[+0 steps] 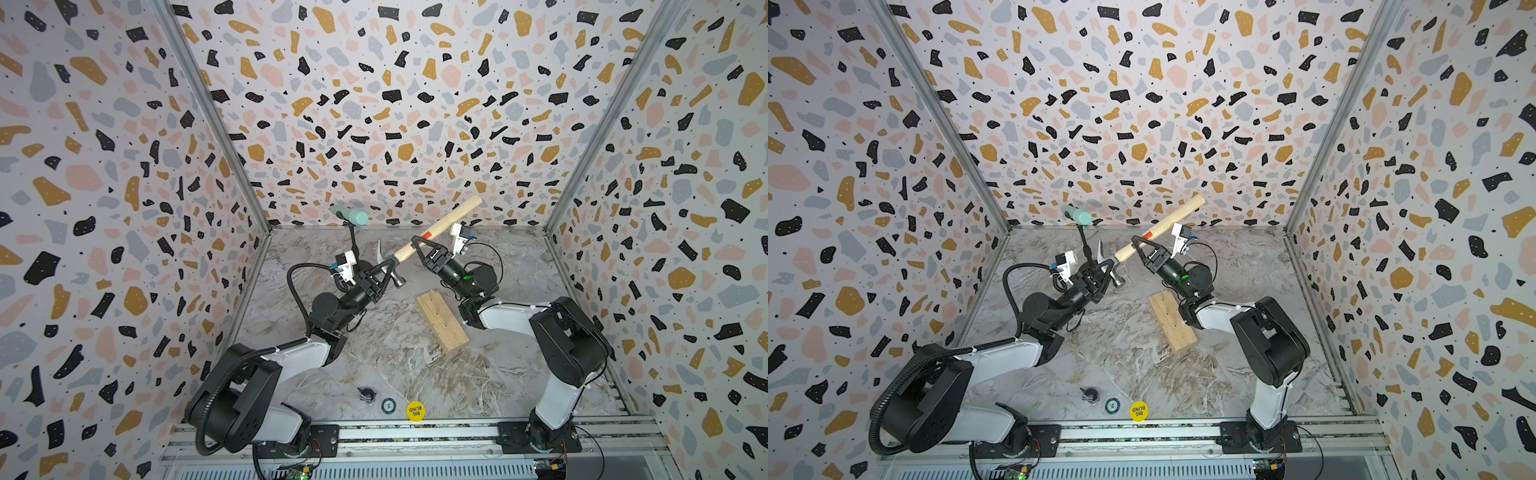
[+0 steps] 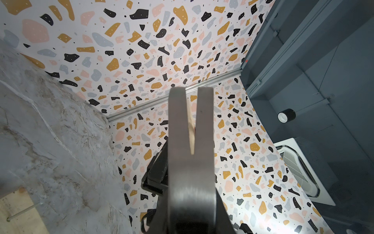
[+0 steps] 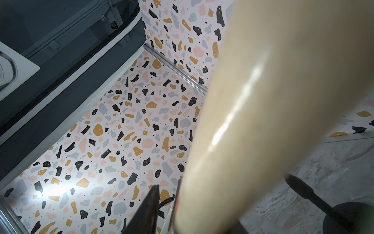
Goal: Use a claw hammer to pull out a nail
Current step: Pick up the hammer at the center of the board.
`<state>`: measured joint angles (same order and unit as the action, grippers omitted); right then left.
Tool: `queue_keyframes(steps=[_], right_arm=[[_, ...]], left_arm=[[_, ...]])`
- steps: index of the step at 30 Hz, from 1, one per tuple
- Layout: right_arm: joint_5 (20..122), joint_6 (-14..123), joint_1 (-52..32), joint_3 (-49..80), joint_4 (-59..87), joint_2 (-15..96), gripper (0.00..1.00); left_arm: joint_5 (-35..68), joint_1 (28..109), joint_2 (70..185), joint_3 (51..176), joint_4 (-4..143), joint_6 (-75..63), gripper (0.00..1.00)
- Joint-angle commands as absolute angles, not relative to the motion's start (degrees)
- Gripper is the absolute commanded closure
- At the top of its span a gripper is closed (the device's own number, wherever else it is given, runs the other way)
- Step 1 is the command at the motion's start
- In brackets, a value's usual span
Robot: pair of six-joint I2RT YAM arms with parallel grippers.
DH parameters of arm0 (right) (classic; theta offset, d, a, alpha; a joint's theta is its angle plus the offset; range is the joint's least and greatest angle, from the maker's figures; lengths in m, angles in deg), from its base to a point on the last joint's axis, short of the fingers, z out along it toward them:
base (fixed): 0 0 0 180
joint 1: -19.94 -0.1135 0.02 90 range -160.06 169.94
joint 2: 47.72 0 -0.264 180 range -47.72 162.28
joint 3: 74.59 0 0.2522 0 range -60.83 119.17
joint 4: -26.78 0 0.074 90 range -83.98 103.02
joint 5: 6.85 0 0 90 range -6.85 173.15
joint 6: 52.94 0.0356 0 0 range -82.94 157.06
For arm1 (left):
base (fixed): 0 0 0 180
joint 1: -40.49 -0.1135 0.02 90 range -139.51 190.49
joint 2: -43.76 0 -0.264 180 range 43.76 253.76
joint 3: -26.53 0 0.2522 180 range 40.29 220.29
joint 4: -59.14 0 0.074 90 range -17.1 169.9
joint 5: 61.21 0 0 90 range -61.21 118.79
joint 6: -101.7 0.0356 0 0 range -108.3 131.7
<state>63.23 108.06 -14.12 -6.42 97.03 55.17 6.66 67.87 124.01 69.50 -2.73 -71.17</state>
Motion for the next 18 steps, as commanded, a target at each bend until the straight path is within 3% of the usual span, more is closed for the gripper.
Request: queue_keyframes(steps=[1, 18], right_arm=[[61.82, 109.14, -13.90, -2.67, 100.04, 54.59, 0.59], [61.36, 111.07, -13.91, -1.33, 100.60, 54.66, 0.61]], left_arm=[[3.22, 68.95, 121.32, 69.75, -9.49, -68.88, 1.00], [2.53, 70.97, 119.11, 66.55, -3.26, -63.41, 1.00]])
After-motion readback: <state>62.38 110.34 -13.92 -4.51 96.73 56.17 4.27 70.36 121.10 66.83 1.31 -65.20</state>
